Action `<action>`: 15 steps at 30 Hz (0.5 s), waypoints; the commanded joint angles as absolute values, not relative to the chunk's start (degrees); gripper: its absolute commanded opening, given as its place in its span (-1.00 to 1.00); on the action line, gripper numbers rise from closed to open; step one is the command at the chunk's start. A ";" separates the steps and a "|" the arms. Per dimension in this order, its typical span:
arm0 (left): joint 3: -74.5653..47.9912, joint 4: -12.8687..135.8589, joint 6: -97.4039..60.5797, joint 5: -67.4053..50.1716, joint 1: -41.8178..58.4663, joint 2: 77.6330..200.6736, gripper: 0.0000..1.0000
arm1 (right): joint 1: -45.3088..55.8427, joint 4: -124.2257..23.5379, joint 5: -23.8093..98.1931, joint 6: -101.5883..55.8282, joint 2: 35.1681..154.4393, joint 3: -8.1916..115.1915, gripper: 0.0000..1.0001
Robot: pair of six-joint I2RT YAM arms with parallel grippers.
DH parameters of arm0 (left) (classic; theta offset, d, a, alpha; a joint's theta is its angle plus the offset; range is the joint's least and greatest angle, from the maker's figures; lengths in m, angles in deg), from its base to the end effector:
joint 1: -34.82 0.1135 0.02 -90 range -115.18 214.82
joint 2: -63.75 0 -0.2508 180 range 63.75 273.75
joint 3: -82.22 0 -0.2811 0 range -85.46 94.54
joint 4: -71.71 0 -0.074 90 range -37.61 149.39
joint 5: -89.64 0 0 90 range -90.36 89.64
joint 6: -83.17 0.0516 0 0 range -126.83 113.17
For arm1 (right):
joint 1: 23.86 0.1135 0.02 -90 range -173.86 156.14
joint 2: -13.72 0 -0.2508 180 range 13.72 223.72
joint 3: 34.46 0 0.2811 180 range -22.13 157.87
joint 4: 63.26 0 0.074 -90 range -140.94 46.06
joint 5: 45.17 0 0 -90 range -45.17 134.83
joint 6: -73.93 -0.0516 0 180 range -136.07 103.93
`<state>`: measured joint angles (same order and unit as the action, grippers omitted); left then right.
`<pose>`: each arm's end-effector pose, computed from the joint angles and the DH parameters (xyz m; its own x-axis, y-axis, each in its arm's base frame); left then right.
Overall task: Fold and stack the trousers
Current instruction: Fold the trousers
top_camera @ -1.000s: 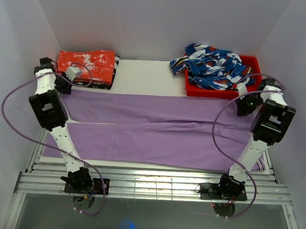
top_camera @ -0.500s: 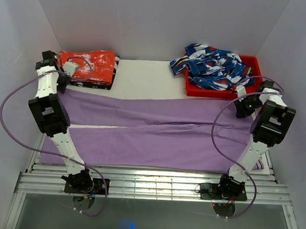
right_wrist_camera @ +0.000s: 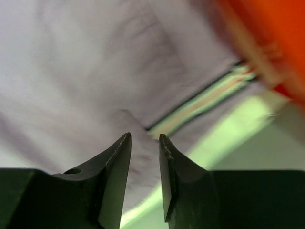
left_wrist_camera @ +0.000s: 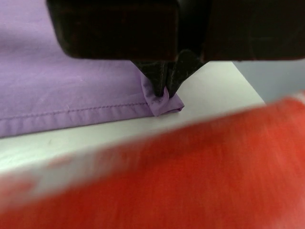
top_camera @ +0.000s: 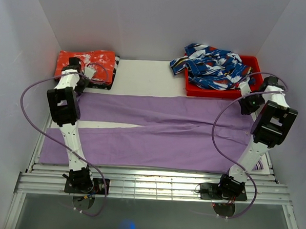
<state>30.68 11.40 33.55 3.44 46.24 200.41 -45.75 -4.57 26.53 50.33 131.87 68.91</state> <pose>0.5155 0.1076 0.1288 -0.8382 0.4902 -0.2391 0.4223 0.8607 0.2843 0.4191 -0.1509 0.1450 -0.6045 -0.6947 -0.3897 -0.7066 0.6936 -0.1402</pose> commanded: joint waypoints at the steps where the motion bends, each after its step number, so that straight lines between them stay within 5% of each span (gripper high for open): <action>1: 22.32 14.81 35.70 5.53 49.06 196.91 -1.00 | -46.54 -5.41 25.06 51.35 130.00 77.41 -0.26; 7: 17.73 16.50 36.24 4.92 49.94 194.26 -1.00 | -46.45 -9.35 19.00 45.12 134.74 81.14 0.00; 15: 22.03 14.66 36.23 3.34 49.94 195.67 -1.00 | -45.57 -7.26 18.20 43.61 139.14 77.81 -0.08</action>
<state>20.67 17.02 35.87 4.09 49.22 194.77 -45.92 -8.39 20.04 44.66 138.78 79.84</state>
